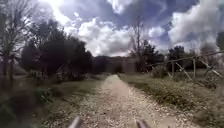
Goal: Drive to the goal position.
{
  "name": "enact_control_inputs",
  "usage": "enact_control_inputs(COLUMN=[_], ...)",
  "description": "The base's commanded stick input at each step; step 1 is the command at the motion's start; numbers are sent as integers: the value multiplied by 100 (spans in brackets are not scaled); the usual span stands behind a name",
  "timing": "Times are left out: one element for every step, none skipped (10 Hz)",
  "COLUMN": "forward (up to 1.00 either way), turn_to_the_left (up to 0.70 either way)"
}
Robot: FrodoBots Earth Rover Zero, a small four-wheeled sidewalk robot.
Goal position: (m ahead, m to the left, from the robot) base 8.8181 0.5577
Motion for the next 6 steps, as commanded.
enact_control_inputs(forward=[100, 100, 100, 100, 100, 100], turn_to_the_left=[0, 0, 0, 0, 0, 0])
